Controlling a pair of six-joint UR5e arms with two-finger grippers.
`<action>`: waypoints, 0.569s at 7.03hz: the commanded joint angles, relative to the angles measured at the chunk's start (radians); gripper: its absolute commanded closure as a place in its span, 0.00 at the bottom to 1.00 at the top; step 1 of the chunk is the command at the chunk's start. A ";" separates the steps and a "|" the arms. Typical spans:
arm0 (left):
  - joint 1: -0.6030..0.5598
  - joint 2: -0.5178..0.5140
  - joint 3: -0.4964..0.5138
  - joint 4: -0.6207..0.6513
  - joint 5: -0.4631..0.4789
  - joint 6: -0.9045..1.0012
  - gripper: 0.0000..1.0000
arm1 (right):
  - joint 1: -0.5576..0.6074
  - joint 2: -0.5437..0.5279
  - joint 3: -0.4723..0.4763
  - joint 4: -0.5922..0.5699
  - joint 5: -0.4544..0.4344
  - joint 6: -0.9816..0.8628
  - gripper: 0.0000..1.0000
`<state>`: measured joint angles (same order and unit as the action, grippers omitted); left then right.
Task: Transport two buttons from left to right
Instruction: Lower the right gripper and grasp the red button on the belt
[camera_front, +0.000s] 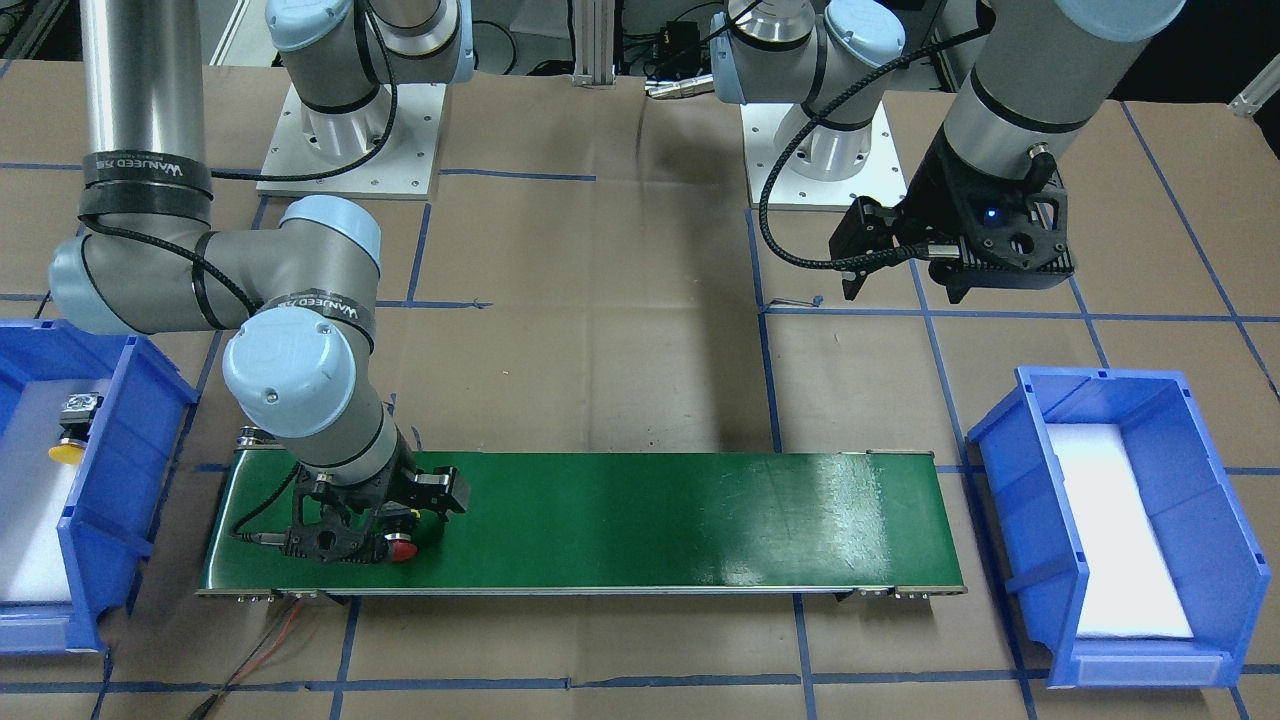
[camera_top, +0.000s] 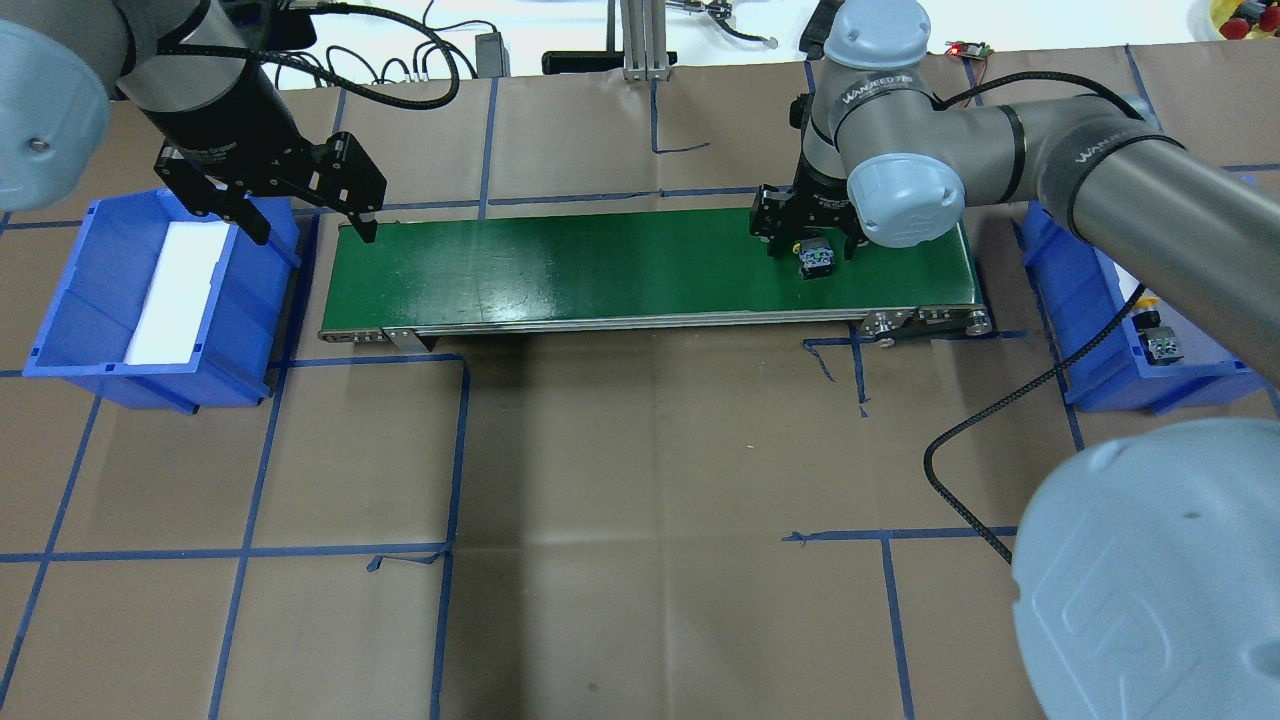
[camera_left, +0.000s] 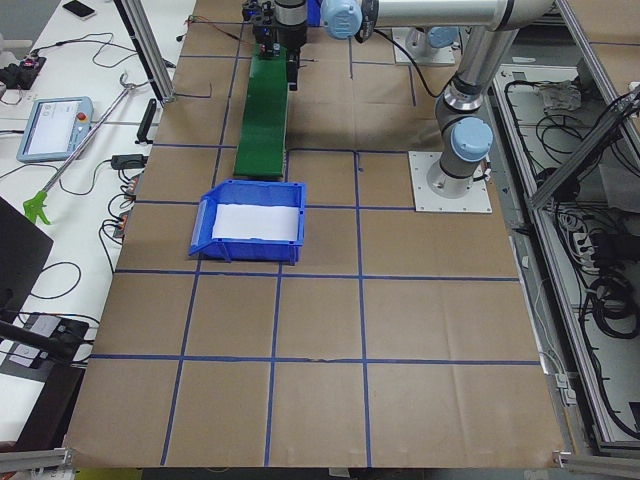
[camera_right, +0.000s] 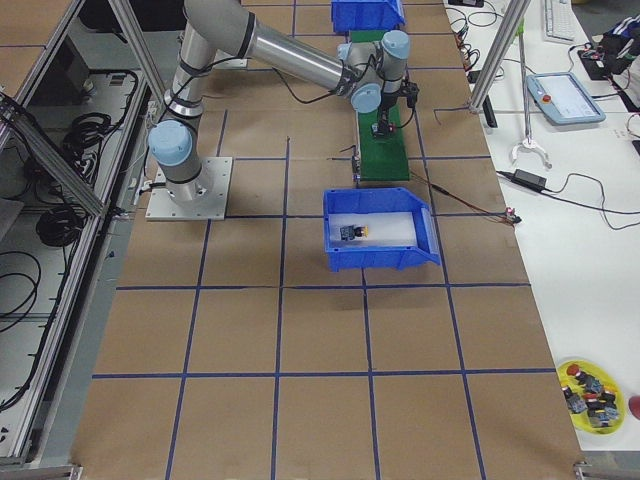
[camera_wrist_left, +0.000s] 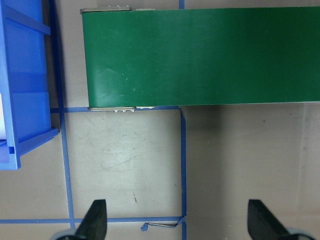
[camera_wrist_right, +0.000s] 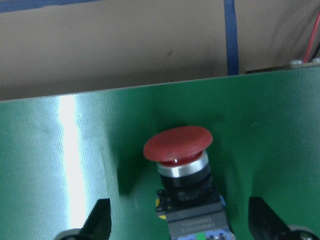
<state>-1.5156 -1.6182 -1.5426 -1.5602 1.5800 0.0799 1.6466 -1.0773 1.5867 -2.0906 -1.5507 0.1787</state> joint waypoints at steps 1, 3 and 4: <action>0.000 0.001 -0.002 0.000 0.000 0.000 0.00 | -0.005 0.005 -0.001 0.003 -0.015 -0.005 0.43; 0.000 0.001 -0.004 -0.001 0.000 0.000 0.00 | -0.031 -0.016 -0.004 0.082 -0.040 -0.044 0.89; 0.000 0.001 -0.004 -0.001 0.000 0.000 0.00 | -0.047 -0.044 -0.017 0.116 -0.063 -0.063 0.95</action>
<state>-1.5156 -1.6169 -1.5456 -1.5611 1.5800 0.0798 1.6181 -1.0958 1.5824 -2.0240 -1.5886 0.1363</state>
